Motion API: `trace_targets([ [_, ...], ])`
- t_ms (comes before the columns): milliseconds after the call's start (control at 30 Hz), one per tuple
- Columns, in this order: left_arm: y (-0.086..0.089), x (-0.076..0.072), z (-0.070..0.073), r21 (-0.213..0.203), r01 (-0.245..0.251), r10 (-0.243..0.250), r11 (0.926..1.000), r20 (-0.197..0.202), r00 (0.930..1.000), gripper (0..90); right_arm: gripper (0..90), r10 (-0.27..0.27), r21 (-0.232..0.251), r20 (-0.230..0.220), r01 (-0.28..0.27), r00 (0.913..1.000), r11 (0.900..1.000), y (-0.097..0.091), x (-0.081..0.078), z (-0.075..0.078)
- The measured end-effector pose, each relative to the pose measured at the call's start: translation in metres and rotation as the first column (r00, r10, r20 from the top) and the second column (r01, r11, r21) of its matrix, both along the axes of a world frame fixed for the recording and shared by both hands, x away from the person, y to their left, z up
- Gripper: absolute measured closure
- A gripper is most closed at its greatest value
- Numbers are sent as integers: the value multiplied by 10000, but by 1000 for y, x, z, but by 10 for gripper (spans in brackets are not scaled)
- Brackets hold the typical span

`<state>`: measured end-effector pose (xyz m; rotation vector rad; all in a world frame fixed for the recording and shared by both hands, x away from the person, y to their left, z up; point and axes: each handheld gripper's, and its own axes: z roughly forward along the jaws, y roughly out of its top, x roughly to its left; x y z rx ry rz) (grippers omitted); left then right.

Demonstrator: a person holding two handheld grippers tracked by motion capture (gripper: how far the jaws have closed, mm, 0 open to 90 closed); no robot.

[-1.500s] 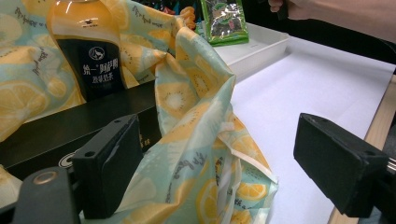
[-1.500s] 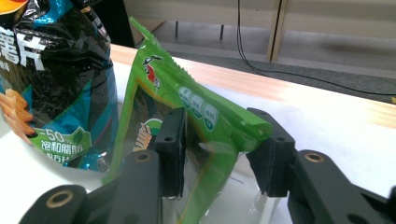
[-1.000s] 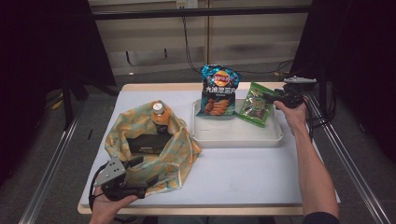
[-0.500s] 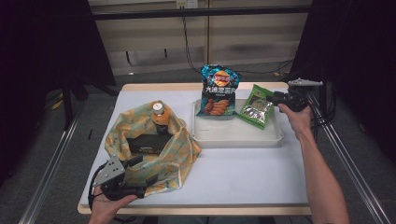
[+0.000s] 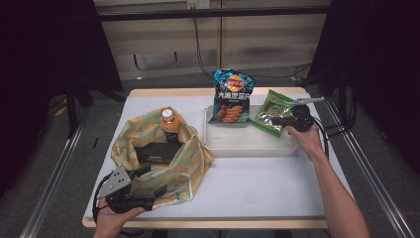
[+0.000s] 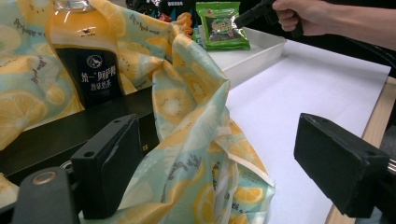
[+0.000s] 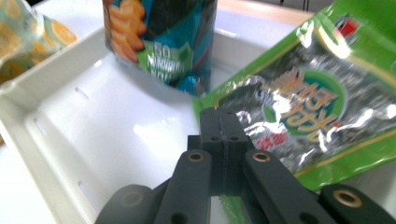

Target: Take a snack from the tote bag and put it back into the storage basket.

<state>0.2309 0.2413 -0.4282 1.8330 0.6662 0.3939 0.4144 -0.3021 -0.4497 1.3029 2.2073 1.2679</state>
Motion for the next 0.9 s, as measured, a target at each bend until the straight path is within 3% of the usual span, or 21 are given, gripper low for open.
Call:
trace_targets([
  [133, -2, 5, -2, -28, -100, 99, 9999, -196, 9998, 146, 900, 98, -270, -522, -112, 9986, 9996, -1, 6, -9],
  [367, -10, 11, -5, 190, 387, -382, 9991, -289, 9989, 146, 900, 576, -448, -1168, -632, 9915, 9970, 0, 12, -18],
  [433, -10, 13, -6, 84, 518, -515, 9986, -313, 9982, 146, 900, 675, -520, -1270, -746, 9896, 9959, 1, 13, -19],
  [533, -11, 14, -6, 136, 421, -416, 9990, -328, 9986, 146, 900, 632, -775, -1673, -771, 9839, 9940, 2, 17, -20],
  [767, -11, 15, -5, -114, 384, -387, 9992, -272, 9989, 146, 900, 310, -1226, -1992, -563, 9795, 9909, 4, 24, -21],
  [900, -10, 15, -3, 131, 325, -321, 9994, -256, 9992, 146, 900, 232, -1557, -2238, -593, 9744, 9860, 9, 31, -22],
])
